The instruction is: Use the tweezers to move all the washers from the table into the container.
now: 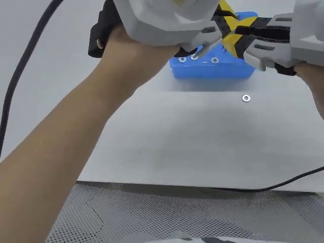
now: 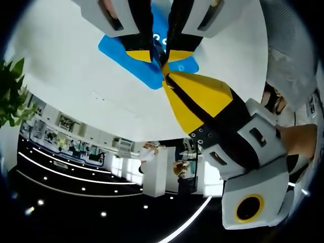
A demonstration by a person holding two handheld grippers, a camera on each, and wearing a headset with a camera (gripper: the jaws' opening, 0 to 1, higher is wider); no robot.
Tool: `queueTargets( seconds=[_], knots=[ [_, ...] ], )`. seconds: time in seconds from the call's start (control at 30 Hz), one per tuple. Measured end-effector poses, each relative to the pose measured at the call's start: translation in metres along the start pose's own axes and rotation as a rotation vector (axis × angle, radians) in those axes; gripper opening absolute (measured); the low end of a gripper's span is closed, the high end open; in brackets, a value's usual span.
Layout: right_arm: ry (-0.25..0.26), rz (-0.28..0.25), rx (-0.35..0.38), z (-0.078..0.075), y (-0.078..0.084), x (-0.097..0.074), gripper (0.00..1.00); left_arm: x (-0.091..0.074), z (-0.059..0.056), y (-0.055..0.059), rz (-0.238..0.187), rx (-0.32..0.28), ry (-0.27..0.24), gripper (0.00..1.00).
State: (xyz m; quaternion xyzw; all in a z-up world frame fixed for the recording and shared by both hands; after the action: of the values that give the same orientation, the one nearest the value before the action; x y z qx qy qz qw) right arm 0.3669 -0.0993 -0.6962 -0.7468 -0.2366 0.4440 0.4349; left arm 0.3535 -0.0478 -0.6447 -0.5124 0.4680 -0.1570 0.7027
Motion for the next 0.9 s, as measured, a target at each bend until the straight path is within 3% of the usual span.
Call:
queueTargets(
  seconds=[0.17,0.43,0.83,0.9],
  knots=[
    [0.012,-0.018,0.032,0.005,-0.003,-0.015,0.05,-0.004,-0.010,-0.009,-0.036,-0.013,0.013,0.00],
    [0.013,0.005,0.037,0.016,0.005,-0.031,0.05,-0.004,-0.035,-0.009,-0.029,0.006,0.055,0.00],
    [-0.025,0.088,0.047,0.029,0.031,-0.035,0.05,0.001,-0.041,0.003,0.007,-0.044,0.108,0.00],
    [-0.016,0.130,0.004,0.032,0.035,-0.036,0.05,0.001,-0.042,0.004,0.012,-0.052,0.114,0.00]
  ],
)
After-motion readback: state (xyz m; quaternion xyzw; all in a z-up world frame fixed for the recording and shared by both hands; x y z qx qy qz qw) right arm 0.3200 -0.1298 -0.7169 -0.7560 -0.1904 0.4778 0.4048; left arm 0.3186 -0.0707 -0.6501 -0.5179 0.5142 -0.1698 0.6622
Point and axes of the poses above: the centre of the closed fingertips' face, and the gripper's own axes: x roughly forward along the fingers, z roughly to its left, y roughly out of its underside, the point moved 5 cm from there along -x, roughly backward along the fingers, and after that the axes turned 11 degrees about -x, right-handed, at the moved point
